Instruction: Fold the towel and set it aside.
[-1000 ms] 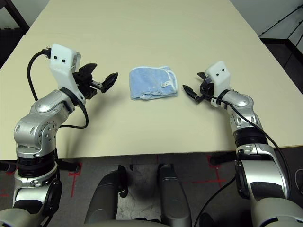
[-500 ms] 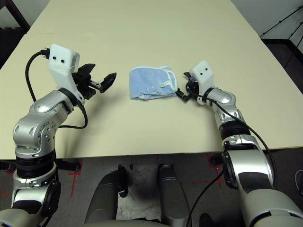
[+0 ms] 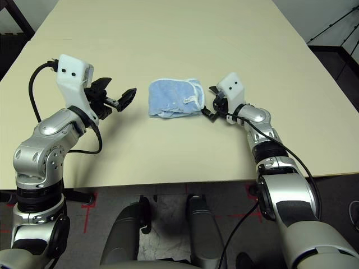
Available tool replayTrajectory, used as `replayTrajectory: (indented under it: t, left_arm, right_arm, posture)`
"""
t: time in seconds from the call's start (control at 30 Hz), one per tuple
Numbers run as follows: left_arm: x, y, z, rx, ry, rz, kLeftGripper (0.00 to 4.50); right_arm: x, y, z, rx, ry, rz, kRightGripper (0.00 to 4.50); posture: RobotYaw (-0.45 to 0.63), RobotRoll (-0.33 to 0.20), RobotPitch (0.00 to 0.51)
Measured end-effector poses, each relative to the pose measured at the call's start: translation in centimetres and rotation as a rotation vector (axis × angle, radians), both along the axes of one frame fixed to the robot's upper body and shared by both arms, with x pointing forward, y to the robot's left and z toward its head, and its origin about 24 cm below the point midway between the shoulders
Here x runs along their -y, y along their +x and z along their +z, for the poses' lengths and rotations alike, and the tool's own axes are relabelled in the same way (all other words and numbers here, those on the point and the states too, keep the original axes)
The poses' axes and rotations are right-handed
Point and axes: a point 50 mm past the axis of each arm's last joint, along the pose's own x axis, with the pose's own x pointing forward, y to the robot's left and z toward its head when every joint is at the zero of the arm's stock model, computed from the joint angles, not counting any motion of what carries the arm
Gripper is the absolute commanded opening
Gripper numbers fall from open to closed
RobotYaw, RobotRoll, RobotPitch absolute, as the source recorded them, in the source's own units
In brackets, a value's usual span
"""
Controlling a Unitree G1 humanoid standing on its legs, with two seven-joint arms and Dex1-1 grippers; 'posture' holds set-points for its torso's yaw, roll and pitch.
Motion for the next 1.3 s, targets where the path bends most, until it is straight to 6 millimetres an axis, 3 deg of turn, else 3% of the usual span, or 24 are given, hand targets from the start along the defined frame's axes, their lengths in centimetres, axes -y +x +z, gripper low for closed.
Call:
replayTrajectory:
  t: [0.3, 0.43, 0.6, 0.73, 0.87, 1.0, 1.17, 1.3]
  left_arm:
    - [0.0, -0.1, -0.1, -0.002, -0.005, -0.001, 4.46]
    - [0.6, 0.1, 1.3, 0.040, -0.049, -0.034, 4.46]
    - [2.3, 0.3, 2.7, 0.082, -0.097, -0.122, 4.46]
    - [3.6, 1.0, 2.4, 0.076, -0.079, -0.181, 4.46]
    - [4.0, 2.0, 1.5, 0.063, -0.065, -0.179, 3.47]
    - [4.7, 2.5, 0.8, 0.054, -0.028, -0.195, 1.88]
    - [5.7, 2.7, 1.3, 0.076, -0.040, -0.225, 0.00]
    - [6.6, 2.5, 1.1, 0.069, -0.055, -0.255, 0.00]
  right_arm:
    - [2.9, -0.3, 1.0, 0.013, -0.045, -0.051, 4.50]
    - [4.0, -0.7, 2.1, 0.057, 0.003, -0.068, 4.50]
    - [1.2, -1.0, 3.9, 0.113, 0.169, 0.027, 4.50]
    - [-1.7, -1.4, 5.6, 0.152, 0.257, 0.120, 4.50]
    - [-2.7, -1.6, 6.1, 0.154, 0.278, 0.153, 3.54]
    - [-2.9, -1.5, 6.0, 0.139, 0.280, 0.151, 1.98]
    - [-2.9, -1.7, 6.4, 0.146, 0.276, 0.157, 0.02]
    - [-2.6, -2.1, 6.4, 0.151, 0.261, 0.160, 0.02]
  posture:
    - [-0.11, 0.000, 0.198]
    - [-0.13, 0.000, 0.199]
    - [-0.14, 0.000, 0.200]
    - [-0.14, 0.000, 0.199]
    - [-0.14, 0.000, 0.199]
    - [-0.14, 0.000, 0.199]
    - [-0.15, 0.000, 0.205]
    - [-0.16, 0.000, 0.208]
